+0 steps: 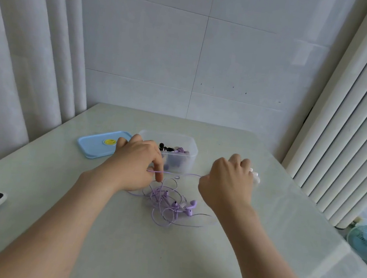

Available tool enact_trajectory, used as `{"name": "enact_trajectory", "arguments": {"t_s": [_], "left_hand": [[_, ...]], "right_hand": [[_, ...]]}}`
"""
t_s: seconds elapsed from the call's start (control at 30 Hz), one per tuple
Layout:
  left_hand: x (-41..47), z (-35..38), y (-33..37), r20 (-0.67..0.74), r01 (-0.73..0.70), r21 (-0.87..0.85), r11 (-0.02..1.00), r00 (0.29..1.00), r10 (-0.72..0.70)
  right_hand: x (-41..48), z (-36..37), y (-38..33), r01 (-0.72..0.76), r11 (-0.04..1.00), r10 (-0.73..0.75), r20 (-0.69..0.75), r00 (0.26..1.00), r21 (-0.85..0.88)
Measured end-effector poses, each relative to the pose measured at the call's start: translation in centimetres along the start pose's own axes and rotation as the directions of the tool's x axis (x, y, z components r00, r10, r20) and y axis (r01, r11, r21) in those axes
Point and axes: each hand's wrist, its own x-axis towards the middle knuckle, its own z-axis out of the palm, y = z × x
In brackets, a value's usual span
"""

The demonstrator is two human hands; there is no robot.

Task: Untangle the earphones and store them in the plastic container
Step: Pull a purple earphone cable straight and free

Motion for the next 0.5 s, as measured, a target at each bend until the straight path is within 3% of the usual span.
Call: {"name": "enact_trajectory", "arguments": {"t_s": [0.1,0.17,0.33,0.5], "left_hand": [[-0.2,-0.3,0.3,0.060,0.030,0.052,0.998,0.998,-0.033],[-0.5,-0.4,0.4,0.099,0.027,0.108,0.994,0.994,-0.038],[-0.7,-0.4,0.1,0.158,0.014,0.136,0.991,0.987,-0.036],[-0.2,-0.3,-0.3,0.041,0.028,-0.004,1.000,0.999,-0.028]], "right_hand": [[0.2,0.3,-0.7,0.194,0.928,-0.175,-0.087,0.981,0.318],[-0.3,0.1,-1.5,0.253,0.844,-0.278,-0.017,0.960,0.473],[-1.6,0.2,-2.5,0.338,0.845,-0.403,0.077,0.912,0.415],[-1.2,1.4,-2.4,0.349,0.842,-0.404,0.052,0.913,0.412]]}}
